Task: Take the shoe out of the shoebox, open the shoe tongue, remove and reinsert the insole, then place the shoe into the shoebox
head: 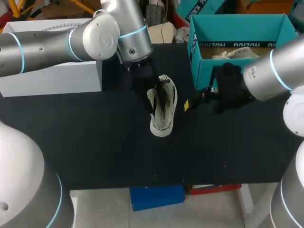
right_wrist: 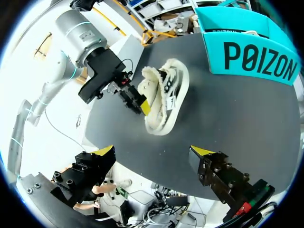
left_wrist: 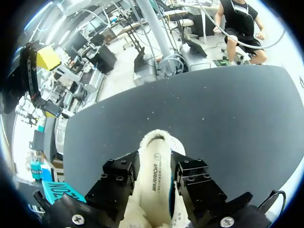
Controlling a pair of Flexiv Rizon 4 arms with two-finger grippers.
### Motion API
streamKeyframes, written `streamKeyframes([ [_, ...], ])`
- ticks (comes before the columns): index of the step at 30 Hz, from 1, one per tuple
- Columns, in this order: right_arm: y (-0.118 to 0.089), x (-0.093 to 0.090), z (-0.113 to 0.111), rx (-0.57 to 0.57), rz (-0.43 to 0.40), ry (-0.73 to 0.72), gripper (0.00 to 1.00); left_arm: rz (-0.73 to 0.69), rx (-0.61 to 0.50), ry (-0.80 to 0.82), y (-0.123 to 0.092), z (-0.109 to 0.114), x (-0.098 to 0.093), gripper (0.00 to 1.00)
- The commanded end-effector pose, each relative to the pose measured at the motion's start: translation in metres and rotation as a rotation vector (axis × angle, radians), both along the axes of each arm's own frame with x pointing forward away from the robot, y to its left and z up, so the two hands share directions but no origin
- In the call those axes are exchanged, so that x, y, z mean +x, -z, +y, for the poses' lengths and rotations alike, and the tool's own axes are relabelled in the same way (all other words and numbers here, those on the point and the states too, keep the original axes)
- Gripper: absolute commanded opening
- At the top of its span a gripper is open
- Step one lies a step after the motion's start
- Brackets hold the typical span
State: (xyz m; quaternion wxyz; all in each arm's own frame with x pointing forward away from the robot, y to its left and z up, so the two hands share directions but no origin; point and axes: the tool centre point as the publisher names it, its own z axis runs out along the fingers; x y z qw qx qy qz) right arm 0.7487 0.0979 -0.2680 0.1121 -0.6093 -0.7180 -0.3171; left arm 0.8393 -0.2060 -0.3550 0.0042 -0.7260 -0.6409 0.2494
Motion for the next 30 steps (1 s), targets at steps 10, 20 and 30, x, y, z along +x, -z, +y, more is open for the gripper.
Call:
streamKeyframes([
  [10, 0.0, 0.0, 0.001, -0.003, 0.0, 0.002, 1.0, -0.243, 0.112, -0.02, 0.03, 0.002, -0.01, 0.0],
  [20, 0.0, 0.0, 0.001, -0.003, 0.0, 0.002, 1.0, -0.333, 0.112, -0.03, 0.045, 0.0, 0.003, 0.0],
  [30, 0.0, 0.0, 0.001, -0.003, 0.0, 0.002, 1.0, -0.32, 0.131, -0.051, 0.079, -0.007, 0.013, 0.0],
])
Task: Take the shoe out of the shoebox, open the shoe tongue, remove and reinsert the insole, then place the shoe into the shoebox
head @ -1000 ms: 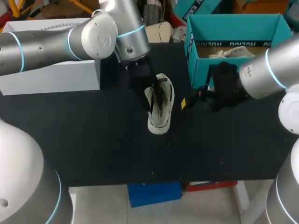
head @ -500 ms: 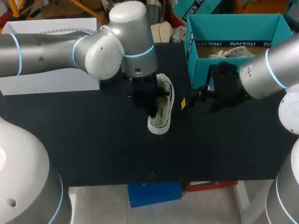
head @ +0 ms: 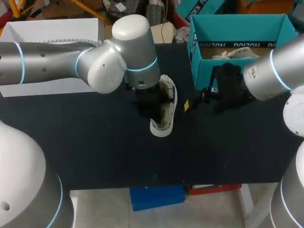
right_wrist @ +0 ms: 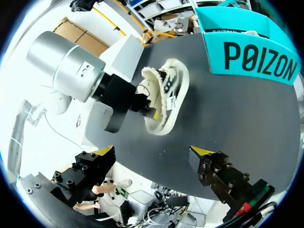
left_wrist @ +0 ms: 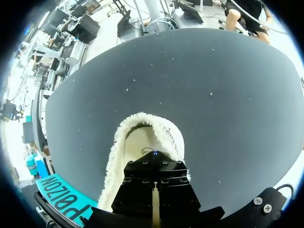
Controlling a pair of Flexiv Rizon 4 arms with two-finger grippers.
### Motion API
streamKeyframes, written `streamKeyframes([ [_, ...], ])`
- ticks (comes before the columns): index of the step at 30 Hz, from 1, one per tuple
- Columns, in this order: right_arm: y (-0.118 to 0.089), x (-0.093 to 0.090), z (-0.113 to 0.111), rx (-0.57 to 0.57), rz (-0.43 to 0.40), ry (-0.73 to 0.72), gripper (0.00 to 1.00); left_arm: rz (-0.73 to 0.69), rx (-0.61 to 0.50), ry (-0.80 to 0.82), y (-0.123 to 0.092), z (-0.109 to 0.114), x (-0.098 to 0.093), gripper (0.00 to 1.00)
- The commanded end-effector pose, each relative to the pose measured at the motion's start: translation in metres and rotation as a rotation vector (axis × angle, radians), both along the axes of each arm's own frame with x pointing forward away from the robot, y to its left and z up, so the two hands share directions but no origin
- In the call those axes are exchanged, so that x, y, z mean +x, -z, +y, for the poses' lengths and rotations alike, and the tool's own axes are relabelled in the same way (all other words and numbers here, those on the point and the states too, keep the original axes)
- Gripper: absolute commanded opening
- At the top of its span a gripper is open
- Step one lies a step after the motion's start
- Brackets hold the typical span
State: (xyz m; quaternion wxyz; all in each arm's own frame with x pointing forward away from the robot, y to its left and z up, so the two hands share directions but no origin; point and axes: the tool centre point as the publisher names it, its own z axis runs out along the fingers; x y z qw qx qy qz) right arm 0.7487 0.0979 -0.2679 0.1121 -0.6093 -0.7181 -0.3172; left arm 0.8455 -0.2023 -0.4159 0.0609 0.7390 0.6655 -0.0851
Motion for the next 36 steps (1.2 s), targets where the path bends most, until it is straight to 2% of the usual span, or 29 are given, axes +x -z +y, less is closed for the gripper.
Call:
streamKeyframes([
  [1, 0.0, 0.0, 0.001, -0.003, 0.0, 0.002, 1.0, 0.011, 0.008, -0.005, 0.019, -0.012, 0.007, 0.0],
  [3, 0.0, 0.0, 0.001, -0.003, 0.0, 0.002, 1.0, 0.02, 0.005, -0.008, 0.02, -0.012, 0.008, 0.0],
  [8, 0.0, 0.0, 0.001, -0.003, 0.0, 0.002, 1.0, 0.069, -0.074, -0.039, 0.001, -0.014, 0.006, 0.0],
  [10, 0.0, 0.0, 0.001, -0.003, 0.0, 0.002, 1.0, 0.086, -0.122, -0.054, -0.013, -0.014, 0.004, 0.0],
  [13, 0.0, 0.0, 0.001, -0.003, 0.0, 0.002, 1.0, 0.148, -0.258, -0.109, -0.04, -0.01, 0.004, 0.0],
  [15, 0.0, 0.0, 0.001, -0.003, 0.0, 0.002, 1.0, 0.242, -0.35, -0.164, -0.057, -0.005, 0.001, 0.0],
  [17, 0.0, 0.0, 0.001, -0.003, 0.0, 0.002, 1.0, 0.229, -0.349, -0.188, -0.067, 0.003, 0.004, 0.0],
  [21, 0.0, 0.0, 0.001, -0.003, 0.0, 0.002, 1.0, 0.276, -0.458, -0.342, -0.091, 0.014, 0.015, 0.0],
  [26, 0.0, 0.0, 0.001, -0.003, 0.0, 0.002, 1.0, 0.28, -0.576, -0.63, -0.104, 0.024, 0.041, 0.0],
  [30, 0.0, 0.0, 0.001, -0.003, 0.0, 0.002, 1.0, 0.257, -0.661, -0.878, -0.106, 0.025, 0.072, 0.0],
  [36, 0.0, 0.0, 0.001, -0.003, 0.0, 0.002, 1.0, 0.13, -0.672, -0.978, -0.107, 0.01, 0.111, 0.0],
])
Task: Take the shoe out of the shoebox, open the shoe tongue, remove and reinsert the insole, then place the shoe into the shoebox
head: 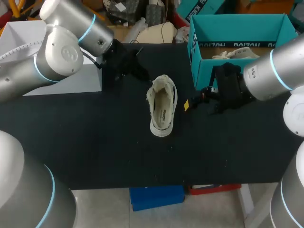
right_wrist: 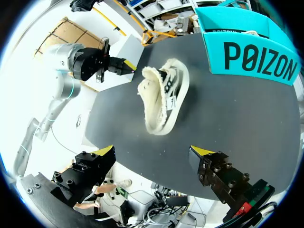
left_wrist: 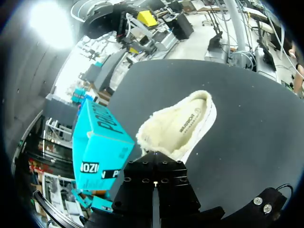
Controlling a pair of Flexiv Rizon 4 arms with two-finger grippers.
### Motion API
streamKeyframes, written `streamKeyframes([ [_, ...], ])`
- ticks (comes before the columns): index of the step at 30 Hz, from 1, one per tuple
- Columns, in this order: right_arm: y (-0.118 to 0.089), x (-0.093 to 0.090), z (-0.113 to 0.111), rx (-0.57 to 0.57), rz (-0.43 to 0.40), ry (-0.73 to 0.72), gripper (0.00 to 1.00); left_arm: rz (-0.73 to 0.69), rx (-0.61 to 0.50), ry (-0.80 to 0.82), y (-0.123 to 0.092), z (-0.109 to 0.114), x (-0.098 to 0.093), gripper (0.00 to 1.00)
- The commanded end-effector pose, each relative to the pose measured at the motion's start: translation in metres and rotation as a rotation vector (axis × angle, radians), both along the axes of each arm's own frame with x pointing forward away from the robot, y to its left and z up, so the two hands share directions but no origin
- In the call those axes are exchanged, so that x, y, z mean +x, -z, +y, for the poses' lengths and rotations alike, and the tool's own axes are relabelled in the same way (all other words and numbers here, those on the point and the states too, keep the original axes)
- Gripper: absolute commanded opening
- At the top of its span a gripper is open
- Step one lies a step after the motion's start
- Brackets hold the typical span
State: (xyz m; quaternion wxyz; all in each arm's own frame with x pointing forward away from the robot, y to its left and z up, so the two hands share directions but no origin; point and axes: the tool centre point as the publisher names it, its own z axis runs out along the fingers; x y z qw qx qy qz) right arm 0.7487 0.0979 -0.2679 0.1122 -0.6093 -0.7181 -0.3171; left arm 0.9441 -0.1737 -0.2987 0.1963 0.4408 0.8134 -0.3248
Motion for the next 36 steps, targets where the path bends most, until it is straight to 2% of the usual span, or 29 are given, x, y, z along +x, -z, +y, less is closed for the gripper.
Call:
streamKeyframes([
  [1, 0.0, 0.0, 0.001, -0.003, 0.0, 0.002, 1.0, -0.039, -0.061, -0.377, 0.011, -0.024, 0.017, 0.0],
  [5, 0.0, 0.0, 0.001, -0.003, 0.0, 0.002, 1.0, -0.033, -0.026, -0.34, 0.015, -0.045, 0.03, 0.0],
  [7, 0.0, 0.0, 0.001, -0.003, 0.0, 0.002, 1.0, -0.036, 0.01, -0.31, 0.016, -0.055, 0.029, 0.0],
  [10, 0.0, 0.0, 0.001, -0.003, 0.0, 0.002, 1.0, 0.008, 0.101, -0.247, 0.023, -0.06, 0.016, 0.0],
  [13, 0.0, 0.0, 0.001, -0.003, 0.0, 0.002, 1.0, 0.073, 0.157, -0.196, 0.03, -0.055, -0.002, 0.0],
  [18, 0.0, 0.0, 0.001, -0.003, 0.0, 0.002, 1.0, 0.101, 0.19, -0.174, 0.033, -0.039, -0.023, 0.0],
  [27, 0.0, 0.0, 0.001, -0.003, 0.0, 0.002, 1.0, 0.173, 0.249, -0.136, 0.05, -0.026, -0.043, 0.0],
  [29, 0.0, 0.0, 0.001, -0.003, 0.0, 0.002, 1.0, 0.154, 0.245, -0.107, 0.043, -0.022, -0.041, 0.0],
  [33, 0.0, 0.0, 0.001, -0.003, 0.0, 0.002, 1.0, 0.155, 0.189, -0.104, 0.011, -0.014, -0.038, 0.0],
  [36, 0.0, 0.0, 0.001, -0.003, 0.0, 0.002, 1.0, 0.142, 0.226, -0.125, -0.011, 0.0, -0.04, 0.0],
])
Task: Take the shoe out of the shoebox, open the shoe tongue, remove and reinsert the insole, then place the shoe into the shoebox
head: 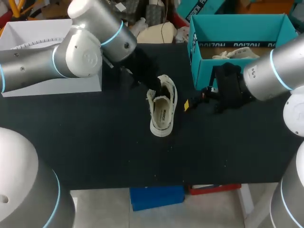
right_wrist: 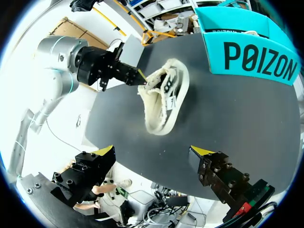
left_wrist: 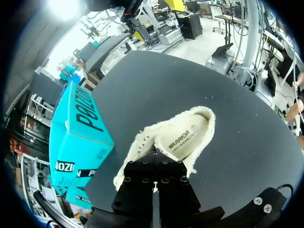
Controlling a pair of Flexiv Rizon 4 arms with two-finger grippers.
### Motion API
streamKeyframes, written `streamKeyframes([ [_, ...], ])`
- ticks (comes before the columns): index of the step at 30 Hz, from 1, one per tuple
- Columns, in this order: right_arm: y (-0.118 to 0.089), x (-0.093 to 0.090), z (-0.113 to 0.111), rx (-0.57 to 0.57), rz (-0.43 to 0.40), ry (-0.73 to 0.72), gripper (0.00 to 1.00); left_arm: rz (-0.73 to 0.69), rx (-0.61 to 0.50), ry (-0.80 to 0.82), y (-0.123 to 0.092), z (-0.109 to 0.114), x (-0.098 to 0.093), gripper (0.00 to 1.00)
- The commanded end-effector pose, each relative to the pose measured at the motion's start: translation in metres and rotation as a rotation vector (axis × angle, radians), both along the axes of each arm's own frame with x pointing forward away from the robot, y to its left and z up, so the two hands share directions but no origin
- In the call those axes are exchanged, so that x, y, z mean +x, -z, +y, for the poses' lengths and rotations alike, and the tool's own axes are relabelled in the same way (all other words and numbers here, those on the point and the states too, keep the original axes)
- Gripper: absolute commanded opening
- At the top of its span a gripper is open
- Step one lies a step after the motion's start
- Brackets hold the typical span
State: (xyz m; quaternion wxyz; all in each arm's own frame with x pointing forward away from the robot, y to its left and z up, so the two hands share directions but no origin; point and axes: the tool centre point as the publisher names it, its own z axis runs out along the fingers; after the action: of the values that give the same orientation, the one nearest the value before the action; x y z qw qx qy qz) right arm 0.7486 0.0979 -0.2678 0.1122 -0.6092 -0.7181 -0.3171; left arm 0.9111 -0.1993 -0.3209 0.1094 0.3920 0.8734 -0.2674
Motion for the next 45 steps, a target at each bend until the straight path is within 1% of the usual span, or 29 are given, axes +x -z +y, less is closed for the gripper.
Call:
streamKeyframes([
  [1, 0.0, 0.0, 0.001, -0.003, 0.0, 0.002, 1.0, -0.003, 0.058, -0.054, -0.039, 0.031, -0.009, 0.0],
  [2, 0.0, 0.0, 0.001, -0.003, 0.0, 0.002, 1.0, -0.003, 0.084, -0.075, -0.043, 0.038, -0.01, 0.09],
  [3, 0.0, 0.0, 0.001, -0.003, 0.0, 0.002, 1.0, 0.008, 0.097, -0.094, -0.046, 0.044, -0.011, 0.35],
  [4, 0.0, 0.0, 0.001, -0.003, 0.0, 0.002, 1.0, 0.023, 0.081, -0.117, -0.049, 0.049, -0.014, 0.76],
  [5, 0.0, 0.0, 0.001, -0.003, 0.0, 0.002, 1.0, 0.043, 0.068, -0.126, -0.052, 0.053, -0.017, 1.0],
  [6, 0.0, 0.0, 0.001, -0.003, 0.0, 0.002, 1.0, 0.047, 0.088, -0.13, -0.053, 0.058, -0.022, 1.0],
  [22, 0.0, 0.0, 0.001, -0.003, 0.0, 0.002, 1.0, 0.047, 0.088, -0.13, -0.053, 0.058, -0.022, 1.0],
  [23, 0.0, 0.0, 0.001, -0.003, 0.0, 0.002, 1.0, 0.087, 0.096, -0.187, -0.055, 0.056, -0.02, 1.0],
  [24, 0.0, 0.0, 0.001, -0.003, 0.0, 0.002, 1.0, 0.11, 0.113, -0.278, -0.056, 0.055, -0.017, 1.0],
  [25, 0.0, 0.0, 0.001, -0.003, 0.0, 0.002, 1.0, 0.141, 0.158, -0.38, -0.056, 0.054, -0.013, 1.0],
  [26, 0.0, 0.0, 0.001, -0.003, 0.0, 0.002, 1.0, 0.161, 0.175, -0.444, -0.055, 0.056, -0.011, 1.0],
  [27, 0.0, 0.0, 0.001, -0.003, 0.0, 0.002, 1.0, 0.143, 0.192, -0.519, -0.055, 0.058, -0.01, 1.0],
  [29, 0.0, 0.0, 0.001, -0.003, 0.0, 0.002, 1.0, 0.213, 0.18, -0.609, -0.06, 0.067, -0.011, 1.0],
  [31, 0.0, 0.0, 0.001, -0.003, 0.0, 0.002, 1.0, 0.178, 0.179, -0.683, -0.062, 0.076, -0.016, 1.0],
  [33, 0.0, 0.0, 0.001, -0.003, 0.0, 0.002, 1.0, 0.242, 0.135, -0.726, -0.065, 0.086, -0.019, 1.0],
  [34, 0.0, 0.0, 0.001, -0.003, 0.0, 0.002, 1.0, 0.248, 0.112, -0.746, -0.064, 0.092, -0.021, 1.0],
  [36, 0.0, 0.0, 0.001, -0.003, 0.0, 0.002, 1.0, 0.315, 0.056, -0.786, -0.062, 0.105, -0.023, 1.0],
  [37, 0.0, 0.0, 0.001, -0.003, 0.0, 0.002, 1.0, 0.3, 0.021, -0.802, -0.06, 0.111, -0.024, 1.0],
  [39, 0.0, 0.0, 0.001, -0.003, 0.0, 0.002, 1.0, 0.347, -0.05, -0.827, -0.055, 0.124, -0.026, 1.0],
  [42, 0.0, 0.0, 0.001, -0.003, 0.0, 0.002, 1.0, 0.409, -0.167, -0.84, -0.047, 0.14, -0.025, 1.0],
  [45, 0.0, 0.0, 0.001, -0.003, 0.0, 0.002, 1.0, 0.44, -0.241, -0.828, -0.04, 0.148, -0.024, 1.0],
])
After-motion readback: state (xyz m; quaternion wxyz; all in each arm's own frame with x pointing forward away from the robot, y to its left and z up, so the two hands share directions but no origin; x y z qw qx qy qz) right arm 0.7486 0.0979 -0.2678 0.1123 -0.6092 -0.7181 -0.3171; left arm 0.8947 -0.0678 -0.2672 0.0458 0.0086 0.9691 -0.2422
